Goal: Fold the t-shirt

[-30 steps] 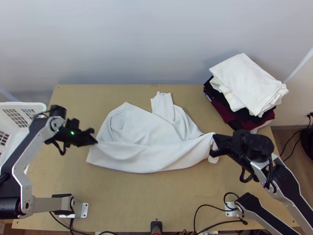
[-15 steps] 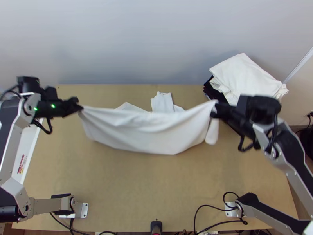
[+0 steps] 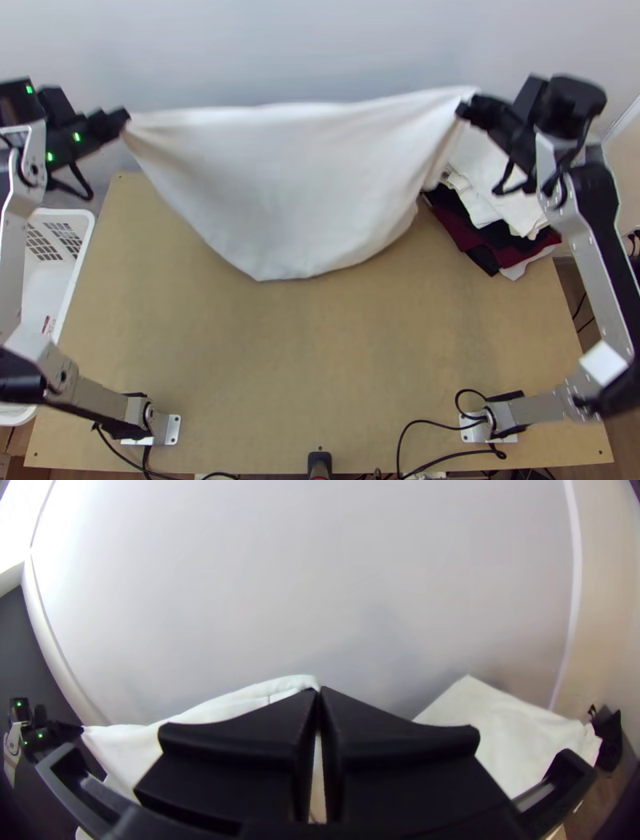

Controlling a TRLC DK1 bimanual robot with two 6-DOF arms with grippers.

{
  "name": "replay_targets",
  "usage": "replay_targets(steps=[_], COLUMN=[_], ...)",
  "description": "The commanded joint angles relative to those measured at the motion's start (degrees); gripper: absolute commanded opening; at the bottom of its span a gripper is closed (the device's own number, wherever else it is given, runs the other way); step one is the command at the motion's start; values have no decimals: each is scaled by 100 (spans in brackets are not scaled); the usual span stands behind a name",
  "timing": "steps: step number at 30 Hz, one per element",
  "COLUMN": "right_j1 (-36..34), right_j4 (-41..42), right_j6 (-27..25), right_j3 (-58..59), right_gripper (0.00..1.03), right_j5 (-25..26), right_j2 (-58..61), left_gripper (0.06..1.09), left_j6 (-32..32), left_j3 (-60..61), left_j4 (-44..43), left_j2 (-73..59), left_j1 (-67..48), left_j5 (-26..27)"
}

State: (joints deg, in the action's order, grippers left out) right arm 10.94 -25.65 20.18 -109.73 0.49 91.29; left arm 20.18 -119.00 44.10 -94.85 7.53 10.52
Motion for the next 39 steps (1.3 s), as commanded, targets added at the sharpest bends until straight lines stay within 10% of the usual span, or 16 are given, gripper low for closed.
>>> replay_targets(steps=[1,13,29,39], right_j1=[-224,365,558,919], right_j4=[262,1510,1493,1361], right_j6=[-182,-1052,-1104,-964], right_j3=[-989,-1929,356,1156], right_gripper=[3,3,3,3], right_j5=[135,628,619,619], right_j2=[408,-164,-3697,-3662], left_gripper=[10,10,10,10], left_j6=[38,-305,-375,-375], left_j3=[-1046,-985,1784,3436], left_j4=[-103,-1597,-2142,-1957], left_j2=[-438,432,3772,4334], left_j1=[205,-76,126,-67], left_j5=[-455,-1931,-1940,-1756])
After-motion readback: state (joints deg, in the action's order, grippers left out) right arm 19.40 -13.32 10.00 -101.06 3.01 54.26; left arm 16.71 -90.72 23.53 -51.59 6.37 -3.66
